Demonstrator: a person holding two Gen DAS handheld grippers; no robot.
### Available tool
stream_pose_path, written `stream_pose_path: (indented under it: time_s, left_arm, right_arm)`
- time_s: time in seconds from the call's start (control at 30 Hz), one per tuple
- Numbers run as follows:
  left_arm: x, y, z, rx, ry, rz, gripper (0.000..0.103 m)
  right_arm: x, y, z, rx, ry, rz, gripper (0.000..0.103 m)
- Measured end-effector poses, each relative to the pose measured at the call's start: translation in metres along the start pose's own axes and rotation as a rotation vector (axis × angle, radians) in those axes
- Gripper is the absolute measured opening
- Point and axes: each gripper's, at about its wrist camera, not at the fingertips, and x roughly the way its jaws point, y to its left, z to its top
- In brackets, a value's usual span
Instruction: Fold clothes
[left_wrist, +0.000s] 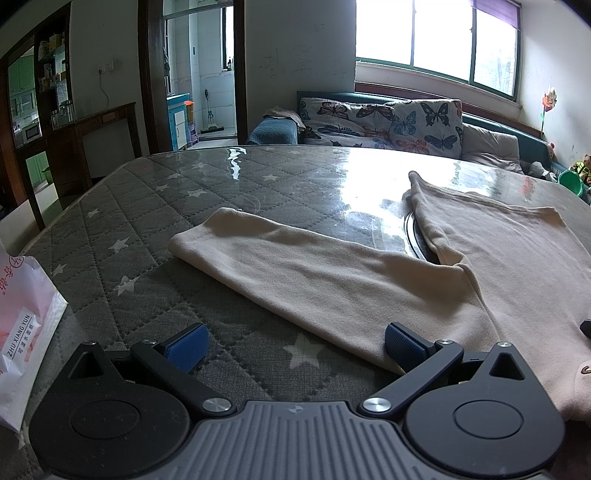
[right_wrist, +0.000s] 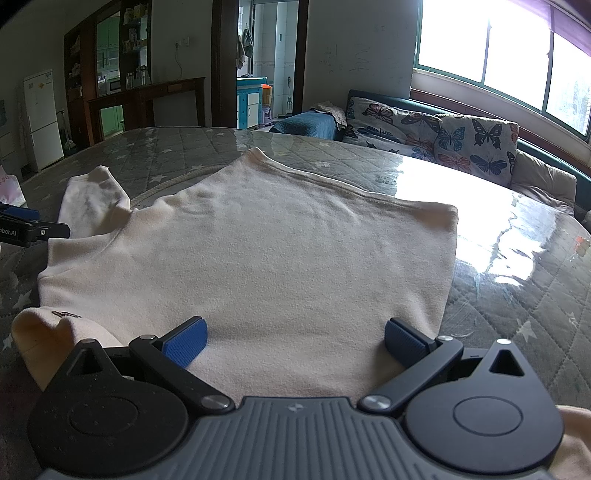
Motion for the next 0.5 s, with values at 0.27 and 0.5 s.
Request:
stream_pose_path:
  time_s: [0.27,0.5]
  left_arm:
    - [0.001,-0.004,0.002,-0.012,0.001,0.019,0.103]
    - [-0.002,0.0,0.001,-0.018,-0.005,0.004,0.103]
  right_arm:
    - [-0.01,-0.005,0.001,0.048,-0.011,0.017,0.103]
    - [-0.018,-0.01,0.002,0.09,-0.021,0.031,0.103]
